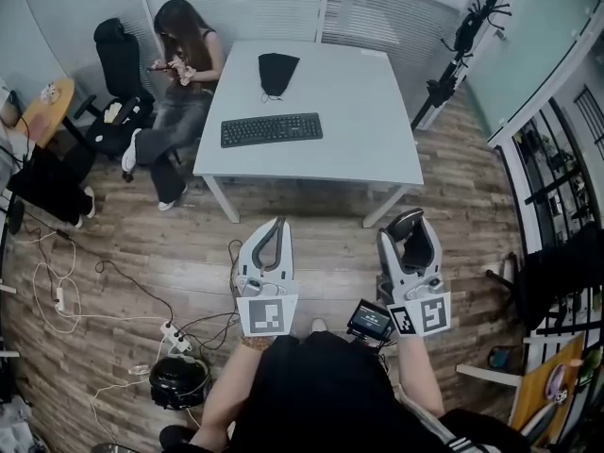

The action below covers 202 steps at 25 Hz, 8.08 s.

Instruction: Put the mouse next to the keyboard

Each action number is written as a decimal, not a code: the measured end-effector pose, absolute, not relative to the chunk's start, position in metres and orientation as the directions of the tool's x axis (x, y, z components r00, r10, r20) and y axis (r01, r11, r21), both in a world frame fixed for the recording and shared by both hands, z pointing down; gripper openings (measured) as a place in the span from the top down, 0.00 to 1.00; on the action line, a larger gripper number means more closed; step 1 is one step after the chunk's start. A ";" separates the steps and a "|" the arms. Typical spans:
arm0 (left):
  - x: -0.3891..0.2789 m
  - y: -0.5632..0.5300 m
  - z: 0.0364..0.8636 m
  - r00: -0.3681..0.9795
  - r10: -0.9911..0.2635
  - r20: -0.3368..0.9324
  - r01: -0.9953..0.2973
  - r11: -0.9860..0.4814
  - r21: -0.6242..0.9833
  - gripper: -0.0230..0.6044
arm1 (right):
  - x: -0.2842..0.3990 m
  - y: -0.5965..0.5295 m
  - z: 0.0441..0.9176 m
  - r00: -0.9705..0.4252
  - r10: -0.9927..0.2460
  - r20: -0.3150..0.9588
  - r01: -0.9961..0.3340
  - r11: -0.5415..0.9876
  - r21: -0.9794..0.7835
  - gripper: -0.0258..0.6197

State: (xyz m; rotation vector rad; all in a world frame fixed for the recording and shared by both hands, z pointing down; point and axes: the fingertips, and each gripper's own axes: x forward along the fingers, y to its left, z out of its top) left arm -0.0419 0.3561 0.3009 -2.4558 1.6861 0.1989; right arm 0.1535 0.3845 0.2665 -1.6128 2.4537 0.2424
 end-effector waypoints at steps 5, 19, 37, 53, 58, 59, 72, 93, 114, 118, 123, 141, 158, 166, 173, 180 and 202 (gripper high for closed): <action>-0.053 0.353 0.309 0.371 -0.906 -0.203 -0.927 -0.376 -0.014 0.94 | 0.144 0.388 0.266 -0.360 -0.897 -0.257 -0.931 0.362 0.042 0.51; -0.036 0.294 0.325 0.426 -0.895 -0.134 -0.900 -0.403 -0.168 0.94 | 0.164 0.330 0.285 -0.340 -0.910 -0.237 -0.938 0.348 0.009 0.51; 0.017 0.194 0.336 0.309 -0.947 -0.086 -0.949 -0.301 -0.094 0.94 | 0.242 0.204 0.293 -0.381 -0.889 -0.253 -0.915 0.402 -0.035 0.51; 0.000 0.114 0.341 0.342 -0.931 -0.128 -0.939 -0.342 -0.024 0.94 | 0.222 0.139 0.295 -0.350 -0.913 -0.210 -0.935 0.355 0.017 0.51; -0.023 0.081 0.338 0.362 -0.922 -0.141 -0.932 -0.363 -0.019 0.94 | 0.204 0.110 0.293 -0.320 -0.924 -0.209 -0.946 0.324 0.019 0.51; -0.030 0.075 0.339 0.362 -0.921 -0.143 -0.931 -0.364 -0.013 0.94 | 0.199 0.104 0.294 -0.314 -0.927 -0.207 -0.948 0.318 0.017 0.51; -0.088 0.031 0.344 0.392 -0.905 -0.162 -0.916 -0.401 0.022 0.94 | 0.136 0.064 0.282 -0.290 -0.935 -0.203 -0.957 0.285 0.054 0.51; -0.128 -0.010 0.355 0.326 -0.932 -0.157 -0.945 -0.326 -0.028 0.94 | 0.135 -0.007 0.283 -0.282 -0.922 -0.264 -0.959 0.281 0.041 0.51; -0.110 -0.079 0.362 0.327 -0.936 -0.131 -0.945 -0.321 -0.068 0.94 | 0.150 -0.091 0.291 -0.296 -0.917 -0.267 -0.954 0.300 0.025 0.51; -0.106 -0.090 0.363 0.330 -0.936 -0.122 -0.944 -0.323 -0.072 0.94 | 0.155 -0.105 0.291 -0.291 -0.919 -0.267 -0.955 0.296 0.022 0.51; -0.102 -0.102 0.359 0.339 -0.934 -0.109 -0.940 -0.331 -0.086 0.94 | 0.160 -0.123 0.284 -0.281 -0.920 -0.272 -0.958 0.287 0.020 0.51; -0.085 -0.157 0.366 0.365 -0.928 -0.074 -0.929 -0.358 -0.093 0.94 | 0.170 -0.188 0.288 -0.278 -0.932 -0.232 -0.960 0.276 0.040 0.51; -0.083 -0.178 0.387 0.369 -0.929 -0.011 -0.928 -0.368 -0.050 0.94 | 0.179 -0.222 0.323 -0.258 -0.955 -0.150 -0.966 0.259 0.010 0.51; -0.078 -0.182 0.392 0.371 -0.929 0.008 -0.927 -0.371 -0.055 0.94 | 0.188 -0.234 0.352 -0.249 -0.964 -0.092 -0.968 0.250 0.002 0.51; -0.076 -0.185 0.396 0.377 -0.926 0.025 -0.919 -0.378 -0.116 0.94 | 0.195 -0.243 0.381 -0.240 -0.970 -0.026 -0.971 0.240 -0.012 0.51; -0.073 -0.185 0.402 0.375 -0.925 0.052 -0.915 -0.379 -0.141 0.94 | 0.199 -0.247 0.406 -0.241 -0.970 0.025 -0.971 0.240 -0.019 0.51; -0.074 -0.182 0.412 0.387 -0.912 0.137 -0.852 -0.411 -0.324 0.94 | 0.204 -0.266 0.522 -0.250 -0.933 0.260 -0.968 0.239 -0.073 0.51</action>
